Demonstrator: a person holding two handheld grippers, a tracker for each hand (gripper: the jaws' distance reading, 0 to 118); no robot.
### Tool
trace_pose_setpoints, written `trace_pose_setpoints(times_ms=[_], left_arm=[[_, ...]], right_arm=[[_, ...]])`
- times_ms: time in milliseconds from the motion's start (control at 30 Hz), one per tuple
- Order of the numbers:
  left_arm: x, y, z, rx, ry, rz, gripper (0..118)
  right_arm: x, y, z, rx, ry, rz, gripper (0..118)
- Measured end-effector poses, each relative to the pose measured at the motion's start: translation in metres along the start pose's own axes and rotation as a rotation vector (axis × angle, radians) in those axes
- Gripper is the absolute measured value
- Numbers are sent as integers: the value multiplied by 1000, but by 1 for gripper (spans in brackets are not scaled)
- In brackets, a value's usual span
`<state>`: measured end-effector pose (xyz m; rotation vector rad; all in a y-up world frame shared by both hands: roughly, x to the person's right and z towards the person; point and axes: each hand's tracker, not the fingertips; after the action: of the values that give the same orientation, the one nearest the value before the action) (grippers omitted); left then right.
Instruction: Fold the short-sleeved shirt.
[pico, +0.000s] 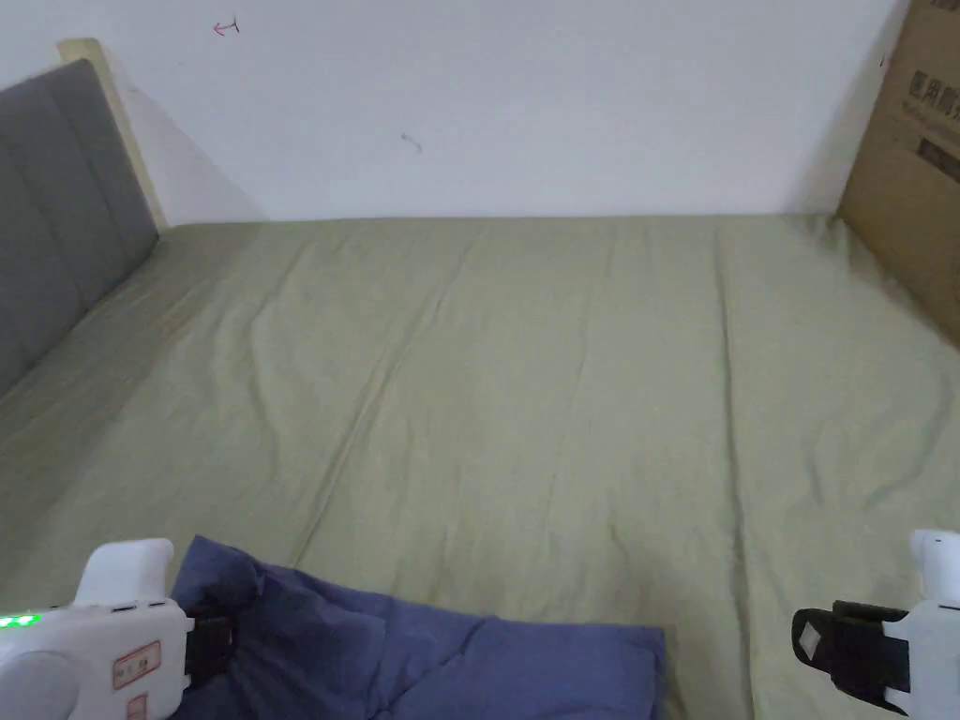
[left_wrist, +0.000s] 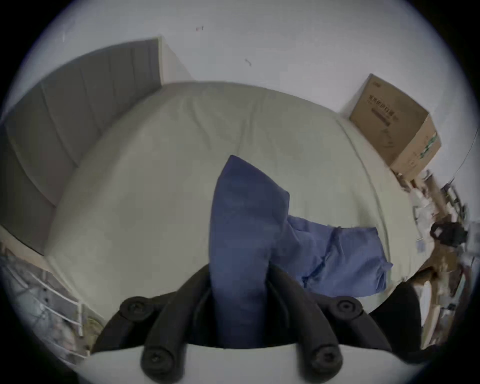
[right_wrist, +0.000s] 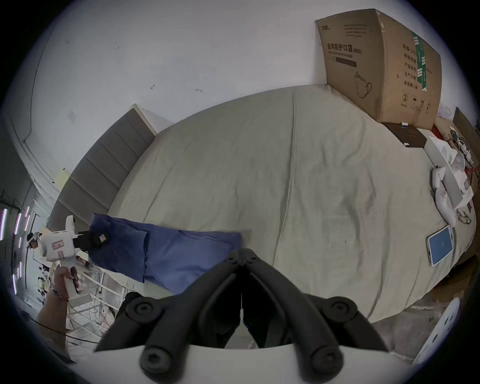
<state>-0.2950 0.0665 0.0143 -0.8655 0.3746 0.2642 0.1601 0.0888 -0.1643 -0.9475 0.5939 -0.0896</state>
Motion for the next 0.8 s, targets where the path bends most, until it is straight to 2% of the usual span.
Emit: trace_pose_setpoints(times_ms=[133, 300, 400, 467, 500, 600, 633, 700, 733, 800], left_arm=[[14, 7, -7, -56, -52, -12, 9], [89, 15, -28, -134, -286, 30, 9], [141, 14, -51, -202, -365, 5, 10], [168, 13, -72, -244, -409, -42, 24], [183, 10, -82, -272, -424, -61, 37], [210, 2, -98, -370, -555, 12, 92], [213, 1, -103, -398, -631, 62, 92], [212, -1, -105, -423, -769, 161, 108], [211, -1, -103, -408, -788, 179, 117], [205, 5, -93, -330, -752, 140, 116]], right_arm=[[-2, -1, -3, 1, 17, -5, 0], [0, -5, -2, -2, 29, -10, 0], [4, -6, -2, -3, 30, -11, 0], [5, -8, 0, -2, 22, -11, 0], [7, -9, 0, -3, 17, -11, 0], [12, -11, 1, -6, 3, -16, 0], [14, -11, 1, -9, -1, -21, 0], [18, -12, 1, -12, -3, -30, 0], [18, -13, 2, -12, -4, -32, 0], [20, -12, 2, -12, -8, -31, 0]])
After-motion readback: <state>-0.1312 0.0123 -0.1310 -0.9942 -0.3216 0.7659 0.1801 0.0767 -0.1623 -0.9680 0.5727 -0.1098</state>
